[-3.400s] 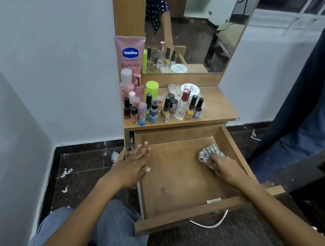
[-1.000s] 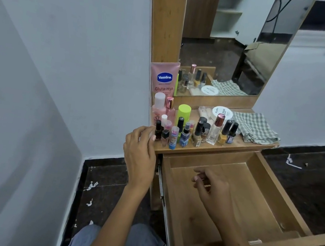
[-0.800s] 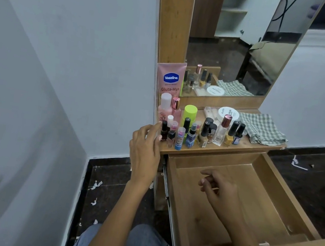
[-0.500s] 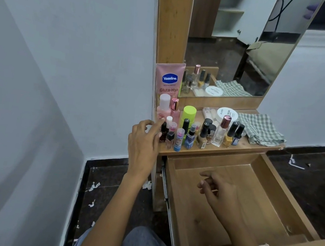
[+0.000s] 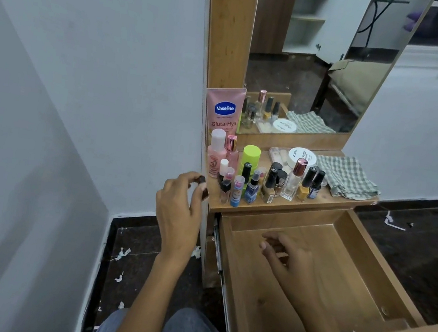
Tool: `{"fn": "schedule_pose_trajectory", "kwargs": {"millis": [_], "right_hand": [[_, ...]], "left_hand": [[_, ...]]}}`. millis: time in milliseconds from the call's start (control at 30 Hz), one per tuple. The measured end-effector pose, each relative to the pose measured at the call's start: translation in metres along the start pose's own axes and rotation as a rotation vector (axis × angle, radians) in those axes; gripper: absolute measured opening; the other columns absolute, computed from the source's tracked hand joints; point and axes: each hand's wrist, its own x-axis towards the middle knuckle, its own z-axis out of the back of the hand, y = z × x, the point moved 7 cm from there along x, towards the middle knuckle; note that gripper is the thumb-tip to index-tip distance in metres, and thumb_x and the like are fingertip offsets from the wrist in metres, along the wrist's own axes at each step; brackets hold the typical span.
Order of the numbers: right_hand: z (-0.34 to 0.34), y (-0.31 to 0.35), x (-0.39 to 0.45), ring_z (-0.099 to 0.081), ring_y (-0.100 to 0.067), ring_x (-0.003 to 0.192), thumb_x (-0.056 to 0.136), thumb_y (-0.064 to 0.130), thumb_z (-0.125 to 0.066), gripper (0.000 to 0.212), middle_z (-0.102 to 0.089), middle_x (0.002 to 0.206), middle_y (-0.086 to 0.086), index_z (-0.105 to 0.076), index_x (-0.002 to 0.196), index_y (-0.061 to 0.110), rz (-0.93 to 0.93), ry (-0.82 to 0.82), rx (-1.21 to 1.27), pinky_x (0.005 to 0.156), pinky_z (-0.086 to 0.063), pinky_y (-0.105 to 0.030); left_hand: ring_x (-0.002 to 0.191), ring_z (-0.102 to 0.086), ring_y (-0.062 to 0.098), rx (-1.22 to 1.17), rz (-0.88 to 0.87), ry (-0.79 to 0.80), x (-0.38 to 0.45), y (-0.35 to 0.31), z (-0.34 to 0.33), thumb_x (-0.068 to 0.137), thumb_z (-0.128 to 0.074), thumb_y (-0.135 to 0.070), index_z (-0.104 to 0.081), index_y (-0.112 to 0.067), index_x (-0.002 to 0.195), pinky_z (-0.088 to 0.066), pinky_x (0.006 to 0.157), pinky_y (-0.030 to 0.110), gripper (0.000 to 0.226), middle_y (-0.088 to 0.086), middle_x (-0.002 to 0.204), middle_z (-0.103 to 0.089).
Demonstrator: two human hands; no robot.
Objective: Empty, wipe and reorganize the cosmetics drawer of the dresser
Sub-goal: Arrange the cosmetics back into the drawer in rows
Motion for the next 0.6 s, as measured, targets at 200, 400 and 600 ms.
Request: {"fn": "schedule_pose_trajectory", "kwargs": {"millis": [200,400,600], "right_hand": [[-0.011,0.053,0.003,-0.059,0.003,0.101,0.077,0.047,-0.069,0.052,-0.064,0.113,0.020,-0.061,0.123,0.024,0.133,0.090,0.104,0.082,-0.048,-0.011],[-0.004,0.048,0.016,-0.065,-0.001,0.084,0.074,0.015,-0.080,0.036,-0.069,0.094,0.012,-0.067,0.106,0.025,0.061,0.182,0.138,0.064,-0.052,-0.015],[-0.016,0.010,0.035,-0.065,-0.001,0.074,0.073,0.016,-0.080,0.015,-0.069,0.082,0.007,-0.069,0.081,0.021,-0.115,0.187,0.054,0.063,-0.044,-0.009]], "left_hand": [[0.095,-0.047,-0.006,-0.058,-0.133,0.268,-0.052,-0.026,-0.009,0.093,-0.052,-0.042,-0.061,-0.031,0.106,-0.031,0.083,0.014,0.019,-0.020,0.101,-0.061],[0.097,-0.053,-0.005,-0.170,-0.126,0.309,-0.065,-0.033,-0.021,0.090,-0.055,-0.039,-0.064,-0.034,0.103,-0.028,0.086,0.014,0.016,-0.025,0.099,-0.063],[0.101,-0.056,-0.004,-0.175,-0.064,0.311,-0.071,-0.015,-0.027,0.089,-0.060,-0.038,-0.064,-0.033,0.118,-0.041,0.090,0.029,0.030,-0.023,0.107,-0.065]]}}
